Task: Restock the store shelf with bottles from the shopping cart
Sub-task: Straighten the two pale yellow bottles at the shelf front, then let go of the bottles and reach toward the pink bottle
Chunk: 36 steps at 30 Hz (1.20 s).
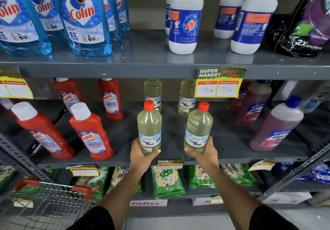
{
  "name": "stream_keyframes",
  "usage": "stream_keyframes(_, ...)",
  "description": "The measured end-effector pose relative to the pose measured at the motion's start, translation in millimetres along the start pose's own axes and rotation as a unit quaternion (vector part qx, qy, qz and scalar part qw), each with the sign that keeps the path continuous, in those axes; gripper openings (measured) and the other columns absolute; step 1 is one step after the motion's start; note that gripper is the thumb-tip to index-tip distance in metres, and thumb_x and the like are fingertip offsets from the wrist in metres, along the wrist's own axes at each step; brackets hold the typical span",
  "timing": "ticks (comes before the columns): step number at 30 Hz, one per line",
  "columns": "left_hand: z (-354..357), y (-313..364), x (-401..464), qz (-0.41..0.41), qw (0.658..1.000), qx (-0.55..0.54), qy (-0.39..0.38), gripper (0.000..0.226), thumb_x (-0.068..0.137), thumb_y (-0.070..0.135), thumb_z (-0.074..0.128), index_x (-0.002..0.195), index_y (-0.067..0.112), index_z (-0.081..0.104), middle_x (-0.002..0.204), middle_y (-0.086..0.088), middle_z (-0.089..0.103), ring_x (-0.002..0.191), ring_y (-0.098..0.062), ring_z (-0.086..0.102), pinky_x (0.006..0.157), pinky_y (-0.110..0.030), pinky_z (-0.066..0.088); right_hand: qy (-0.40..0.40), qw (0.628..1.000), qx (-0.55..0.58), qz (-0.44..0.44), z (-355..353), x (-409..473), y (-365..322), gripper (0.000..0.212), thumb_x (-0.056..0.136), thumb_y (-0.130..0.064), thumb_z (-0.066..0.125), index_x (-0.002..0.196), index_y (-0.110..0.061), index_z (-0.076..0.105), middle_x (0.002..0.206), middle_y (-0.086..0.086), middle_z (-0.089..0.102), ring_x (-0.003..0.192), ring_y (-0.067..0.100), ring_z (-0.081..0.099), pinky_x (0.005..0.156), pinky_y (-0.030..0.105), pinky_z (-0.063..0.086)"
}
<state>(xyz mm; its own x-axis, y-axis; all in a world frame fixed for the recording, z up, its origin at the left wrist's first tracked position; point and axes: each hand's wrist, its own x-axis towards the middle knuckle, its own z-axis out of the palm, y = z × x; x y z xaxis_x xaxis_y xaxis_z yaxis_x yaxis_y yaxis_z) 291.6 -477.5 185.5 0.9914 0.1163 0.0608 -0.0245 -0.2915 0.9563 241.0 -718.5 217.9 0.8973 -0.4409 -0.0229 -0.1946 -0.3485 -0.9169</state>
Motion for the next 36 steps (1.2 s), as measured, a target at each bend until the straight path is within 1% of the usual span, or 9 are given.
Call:
stream_keyframes(3, -0.5, 0.1, -0.5, 0.001, 1.000, 0.002, 0.003, 0.075, 0.052, 0.030, 0.090, 0.112, 0.038, 0.045, 0.108, 0.012, 0.057, 0.096, -0.004, 0.058, 0.084, -0.026, 0.047, -0.001, 1.000, 0.003, 0.001, 0.2, -0.1, -0.8, 0.074, 0.056, -0.037, 0.090, 0.113, -0.036, 0.043, 0.101, -0.016, 0.062, 0.095, 0.009, 0.061, 0.080, 0.022, 0.046)
stream_keyframes(11, -2.8, -4.7, -1.7, -0.015, 1.000, -0.006, -0.016, 0.087, 0.053, 0.027, 0.092, 0.125, 0.024, 0.044, 0.118, 0.005, 0.058, 0.105, -0.012, 0.058, 0.091, -0.032, 0.049, -0.010, 0.999, 0.026, 0.023, 0.4, -0.1, -1.8, 0.078, 0.056, -0.033, 0.091, 0.120, -0.029, 0.047, 0.106, -0.012, 0.064, 0.097, 0.010, 0.061, 0.084, 0.026, 0.048)
stream_keyframes(13, -3.7, -7.9, -2.8, -0.030, 0.999, -0.016, -0.023, 0.091, 0.054, 0.021, 0.092, 0.129, 0.019, 0.041, 0.120, 0.004, 0.058, 0.107, -0.013, 0.058, 0.093, -0.033, 0.049, -0.019, 0.998, 0.041, 0.039, -1.6, 0.5, 0.1, 0.078, 0.057, -0.030, 0.091, 0.121, -0.029, 0.047, 0.104, -0.014, 0.064, 0.097, 0.009, 0.061, 0.082, 0.025, 0.047)
stream_keyframes(21, -7.2, -9.0, -3.1, -0.060, 0.997, -0.025, -0.046, 0.077, 0.066, 0.015, 0.086, 0.129, 0.014, 0.044, 0.119, 0.000, 0.060, 0.107, -0.013, 0.058, 0.094, -0.029, 0.046, -0.028, 0.997, 0.051, 0.046, -4.6, -1.8, 0.2, 0.068, 0.062, -0.024, 0.089, 0.113, -0.036, 0.046, 0.096, -0.024, 0.061, 0.087, -0.011, 0.055, 0.065, 0.006, 0.040)
stream_keyframes(27, -10.4, 0.2, -12.2, -0.059, 0.998, -0.017, -0.030, 0.081, 0.063, 0.016, 0.088, 0.129, 0.010, 0.041, 0.123, -0.003, 0.052, 0.107, -0.016, 0.056, 0.092, -0.029, 0.045, -0.036, 0.996, 0.054, 0.055, -4.5, -0.6, -0.2, 0.073, 0.059, -0.026, 0.090, 0.116, -0.036, 0.045, 0.098, -0.023, 0.062, 0.088, -0.009, 0.057, 0.068, 0.008, 0.042)
stream_keyframes(29, -12.2, 6.5, -21.0, -0.020, 0.998, 0.035, 0.039, 0.070, 0.061, 0.021, 0.088, 0.115, 0.009, 0.044, 0.114, -0.004, 0.043, 0.097, -0.018, 0.053, 0.088, -0.035, 0.047, -0.052, 0.995, 0.054, 0.066, -7.6, 0.9, 3.0, 0.087, 0.056, -0.021, 0.092, 0.126, -0.032, 0.042, 0.106, -0.017, 0.064, 0.097, 0.003, 0.062, 0.082, 0.021, 0.050)
stream_keyframes(32, -19.1, 10.4, -38.4, 0.097, 0.980, 0.114, 0.134, 0.054, 0.065, 0.027, 0.086, 0.093, 0.013, 0.042, 0.095, -0.002, 0.038, 0.085, -0.019, 0.041, 0.077, -0.042, 0.044, -0.086, 0.990, 0.083, 0.076, -16.2, -1.6, 7.1, 0.102, 0.058, 0.004, 0.085, 0.141, -0.021, 0.032, 0.124, -0.005, 0.062, 0.114, 0.016, 0.059, 0.102, 0.042, 0.048)
stream_keyframes(34, -20.6, 11.0, -49.7, 0.177, 0.966, 0.154, 0.107, 0.044, 0.073, 0.040, 0.075, 0.082, 0.019, 0.038, 0.085, 0.002, 0.036, 0.077, -0.016, 0.037, 0.066, -0.034, 0.039, -0.077, 0.988, 0.101, 0.083, -24.1, -4.8, 8.0, 0.099, 0.063, 0.019, 0.075, 0.145, -0.014, 0.030, 0.132, -0.002, 0.051, 0.124, 0.016, 0.048, 0.107, 0.041, 0.042)
stream_keyframes(36, -10.6, 16.0, -58.5, 0.251, 0.948, 0.196, 0.020, 0.035, 0.081, 0.048, 0.057, 0.075, 0.022, 0.034, 0.077, 0.004, 0.034, 0.070, -0.013, 0.034, 0.058, -0.023, 0.032, -0.021, 0.992, 0.104, 0.070, -40.9, -7.4, 13.3, 0.085, 0.066, 0.025, 0.063, 0.141, -0.008, 0.039, 0.133, 0.004, 0.051, 0.126, 0.016, 0.046, 0.107, 0.030, 0.038)
